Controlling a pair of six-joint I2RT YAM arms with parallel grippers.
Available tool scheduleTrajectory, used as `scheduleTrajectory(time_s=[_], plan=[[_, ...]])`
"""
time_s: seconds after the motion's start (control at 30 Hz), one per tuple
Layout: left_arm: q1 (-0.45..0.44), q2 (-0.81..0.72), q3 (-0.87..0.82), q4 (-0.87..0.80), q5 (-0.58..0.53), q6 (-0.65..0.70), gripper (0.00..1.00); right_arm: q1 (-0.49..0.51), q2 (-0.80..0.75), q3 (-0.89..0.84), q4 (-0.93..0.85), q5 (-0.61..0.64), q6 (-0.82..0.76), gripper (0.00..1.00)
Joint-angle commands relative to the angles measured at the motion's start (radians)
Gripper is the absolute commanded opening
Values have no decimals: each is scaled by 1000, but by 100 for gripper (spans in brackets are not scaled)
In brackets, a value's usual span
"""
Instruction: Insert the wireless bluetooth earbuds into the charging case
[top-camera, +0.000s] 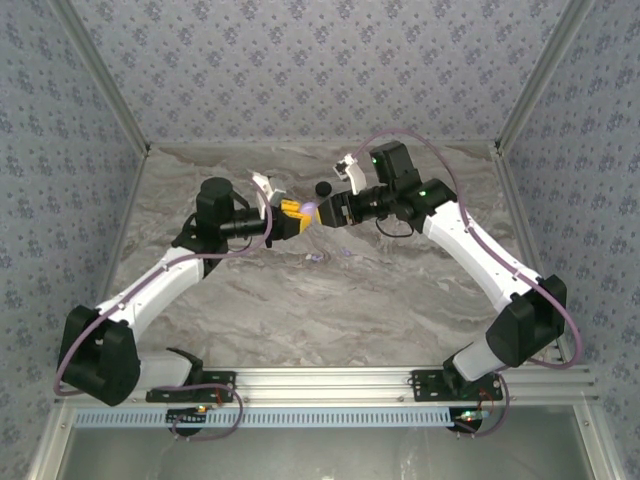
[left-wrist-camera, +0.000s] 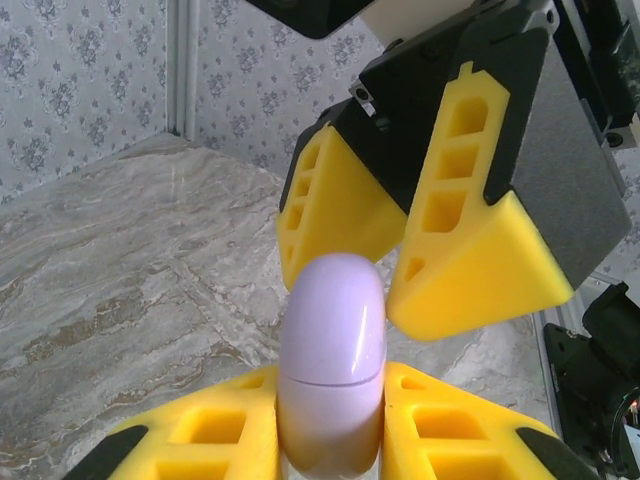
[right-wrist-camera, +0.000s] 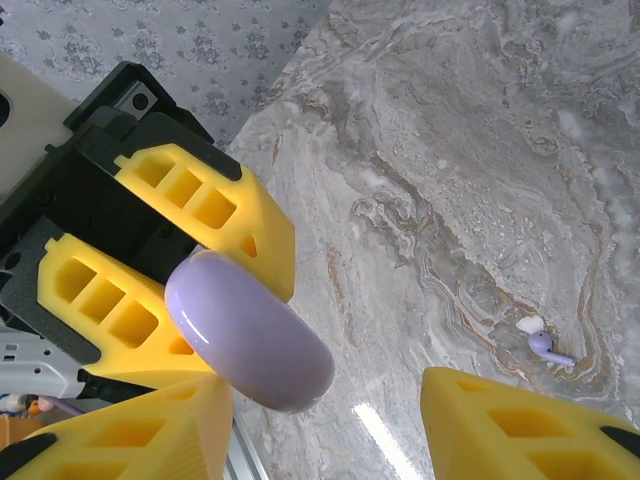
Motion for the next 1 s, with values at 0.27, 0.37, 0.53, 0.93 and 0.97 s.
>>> scheduleTrajectory(time_s=[0.27, 0.37, 0.53, 0.93, 0.97], plan=[[-21, -39, 3, -43, 59, 74, 23, -11, -15, 42, -12, 125, 34, 55], [-22, -38, 0, -43, 53, 73, 23, -15, -23, 37, -12, 150, 43, 55], [-21, -23, -10, -33, 18, 52, 23, -24, -43, 27, -16, 203, 51, 55], [-9, 1, -65, 104, -109, -116, 23, -107, 45, -32, -156, 365, 100, 54], [-10, -5, -72, 112, -118, -126, 23, -106, 65, -39, -160, 362, 96, 54]])
